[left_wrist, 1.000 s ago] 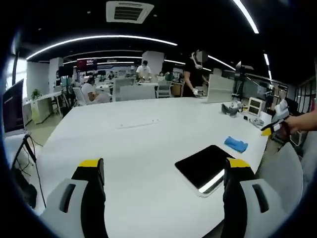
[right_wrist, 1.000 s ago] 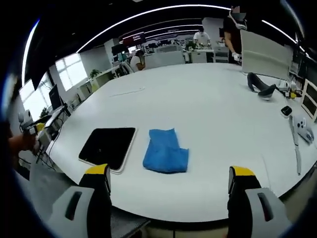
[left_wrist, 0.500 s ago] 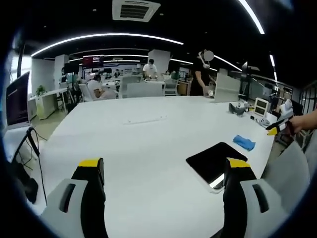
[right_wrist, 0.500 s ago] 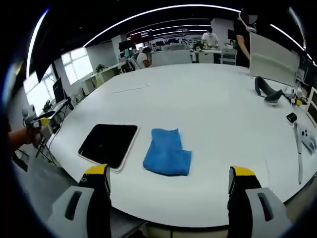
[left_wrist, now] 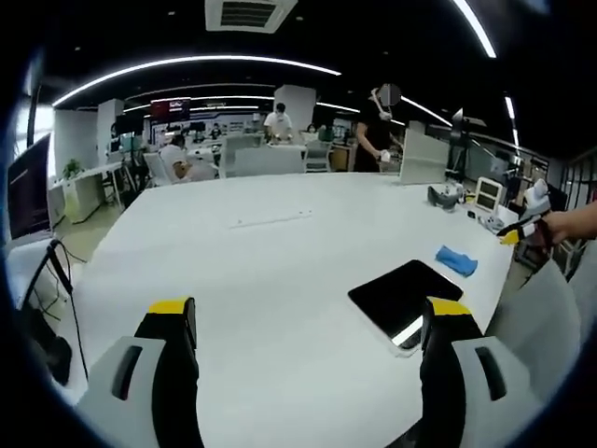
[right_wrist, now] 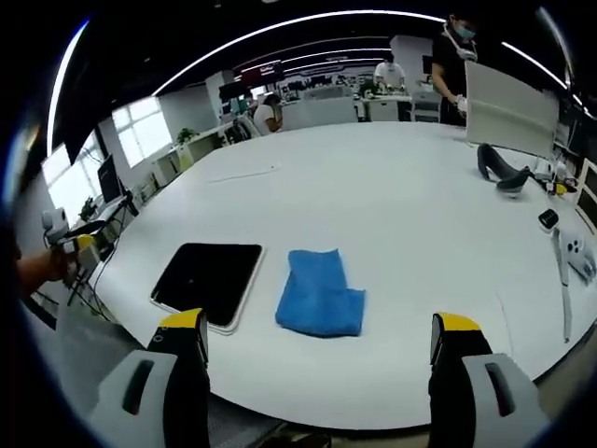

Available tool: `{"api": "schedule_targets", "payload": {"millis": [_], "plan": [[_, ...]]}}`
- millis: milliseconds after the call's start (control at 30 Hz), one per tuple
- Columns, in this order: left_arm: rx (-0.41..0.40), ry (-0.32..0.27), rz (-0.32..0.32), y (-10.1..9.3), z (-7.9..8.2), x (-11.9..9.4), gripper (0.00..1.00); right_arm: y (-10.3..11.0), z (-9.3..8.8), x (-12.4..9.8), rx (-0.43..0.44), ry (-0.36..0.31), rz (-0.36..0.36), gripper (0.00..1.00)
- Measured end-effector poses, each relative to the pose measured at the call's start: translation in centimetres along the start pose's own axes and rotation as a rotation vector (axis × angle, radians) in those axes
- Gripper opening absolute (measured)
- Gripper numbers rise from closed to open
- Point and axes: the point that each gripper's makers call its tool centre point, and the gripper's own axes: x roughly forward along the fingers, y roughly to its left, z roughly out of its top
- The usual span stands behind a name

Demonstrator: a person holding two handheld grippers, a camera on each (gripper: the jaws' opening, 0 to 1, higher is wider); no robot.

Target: Wipe the mirror surface with the cleaning cloth until all visible marks leave the cleaned area.

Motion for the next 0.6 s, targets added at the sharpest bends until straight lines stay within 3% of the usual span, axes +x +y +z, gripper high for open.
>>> {"api": "schedule_targets", "payload": {"millis": [67, 233, 367, 433, 600], "plan": [[0.024, 0.007, -0.002, 0.0, -0.4, -0.1, 0.99, 0.0, -0.2, 0.4, -0.007, 0.003, 0.001, 0.98], [-0.024, -0.005, 0.014, 1.0, -0.9, -0.7, 0.99, 0.4, -0.8, 0.9, 0.006, 0.009, -0.003, 0.98], [-0.025, -0.01, 0.011, 1.0, -0.6, -0.7, 0.99, 0.9, -0.9, 0.7, 0.01, 0.007, 0.002, 0.98], [-0.047, -0.025, 0.013, 1.2, -0.5, -0.6, 0.99, 1.0, -1.2, 0.7, 0.005, 0.024, 0.006, 0.94], [-0.037, -0.02, -0.005, 1.0, -0.5, -0.4, 0.99, 1.5, -0.4, 0.6, 0.009, 0.005, 0.005, 0.96]]}}
